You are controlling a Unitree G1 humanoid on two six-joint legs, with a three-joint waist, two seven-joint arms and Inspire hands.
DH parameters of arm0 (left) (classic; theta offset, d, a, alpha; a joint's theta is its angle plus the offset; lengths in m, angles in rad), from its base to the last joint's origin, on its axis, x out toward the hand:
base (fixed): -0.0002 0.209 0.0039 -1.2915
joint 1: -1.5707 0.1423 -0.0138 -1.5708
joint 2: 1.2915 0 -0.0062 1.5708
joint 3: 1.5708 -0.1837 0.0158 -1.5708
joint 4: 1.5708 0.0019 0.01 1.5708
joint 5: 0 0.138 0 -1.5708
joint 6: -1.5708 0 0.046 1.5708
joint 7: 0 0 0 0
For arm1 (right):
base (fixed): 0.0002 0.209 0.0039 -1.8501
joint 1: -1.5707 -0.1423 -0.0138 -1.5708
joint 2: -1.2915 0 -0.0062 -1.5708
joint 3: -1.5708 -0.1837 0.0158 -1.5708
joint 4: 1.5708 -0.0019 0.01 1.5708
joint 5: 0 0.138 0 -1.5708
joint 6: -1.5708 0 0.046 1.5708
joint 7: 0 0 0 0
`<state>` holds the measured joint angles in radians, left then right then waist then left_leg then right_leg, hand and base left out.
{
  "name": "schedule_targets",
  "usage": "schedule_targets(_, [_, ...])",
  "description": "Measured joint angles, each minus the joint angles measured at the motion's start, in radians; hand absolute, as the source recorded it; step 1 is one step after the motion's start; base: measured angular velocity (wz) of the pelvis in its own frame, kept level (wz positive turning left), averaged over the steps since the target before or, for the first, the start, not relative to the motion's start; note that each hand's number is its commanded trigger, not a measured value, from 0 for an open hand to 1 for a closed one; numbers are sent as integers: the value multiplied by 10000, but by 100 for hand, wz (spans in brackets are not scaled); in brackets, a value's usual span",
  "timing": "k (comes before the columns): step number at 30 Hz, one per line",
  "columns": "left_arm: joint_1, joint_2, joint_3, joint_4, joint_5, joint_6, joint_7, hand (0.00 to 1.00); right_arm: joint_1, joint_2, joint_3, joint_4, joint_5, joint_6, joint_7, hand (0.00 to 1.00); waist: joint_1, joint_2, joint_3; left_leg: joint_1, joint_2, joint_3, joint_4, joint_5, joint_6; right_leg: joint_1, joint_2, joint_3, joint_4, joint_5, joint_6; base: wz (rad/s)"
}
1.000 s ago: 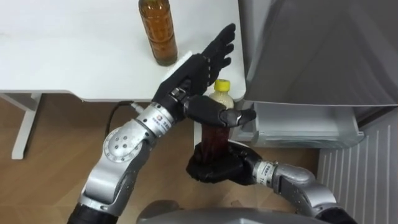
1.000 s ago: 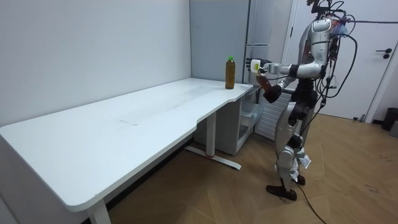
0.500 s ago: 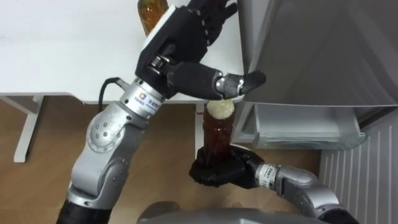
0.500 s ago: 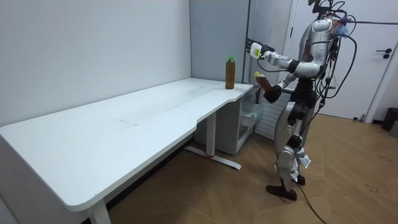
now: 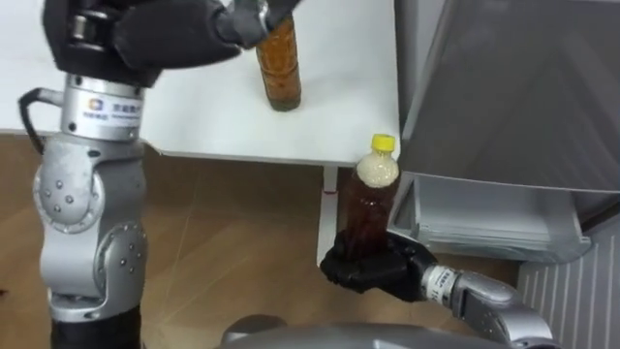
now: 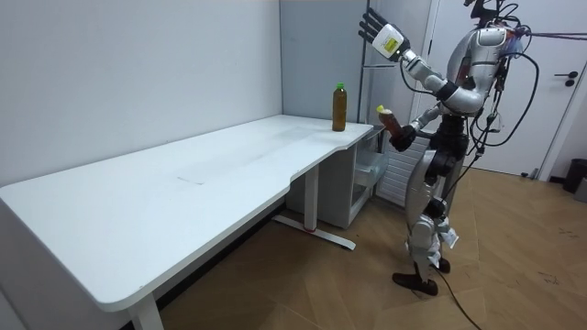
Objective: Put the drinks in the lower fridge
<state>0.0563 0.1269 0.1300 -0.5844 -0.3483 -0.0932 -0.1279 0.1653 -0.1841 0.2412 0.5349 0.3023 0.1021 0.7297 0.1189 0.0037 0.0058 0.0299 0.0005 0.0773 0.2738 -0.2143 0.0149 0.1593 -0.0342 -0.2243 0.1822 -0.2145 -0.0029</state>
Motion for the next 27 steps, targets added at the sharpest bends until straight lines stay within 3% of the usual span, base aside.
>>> schedule_targets(6, [-129,124,1698,-10,332,-32,1119,0,312,322,-722,-4,17,-32,-275,100,237,8,18,93,-73,-125,-2,2,4,181,-7,-178,-154,9,-5,6])
schedule_targets(10, [-132,45,2559,332,-126,-273,2024,0,603,345,-1253,-7,19,-17,-694,100,489,129,87,90,-94,-220,-60,4,2,174,-17,-250,-146,4,3,5])
schedule_targets(17, [-55,54,3009,1497,-60,-212,3388,0,616,339,-1600,-49,25,6,-1156,100,644,171,71,54,-118,-303,-49,3,0,158,-17,-258,-143,4,4,1])
schedule_targets(21, [24,52,2994,2508,-358,-34,3617,0,616,342,-1592,-48,22,221,-1339,100,719,212,40,111,-132,-305,-83,4,3,211,-28,-236,-143,4,4,0])
schedule_targets(27, [966,34,2982,3895,-1733,464,3871,0,626,301,-1775,-46,62,537,-1436,100,725,265,-15,168,-118,-232,-155,4,2,191,-31,-228,-137,3,5,-4])
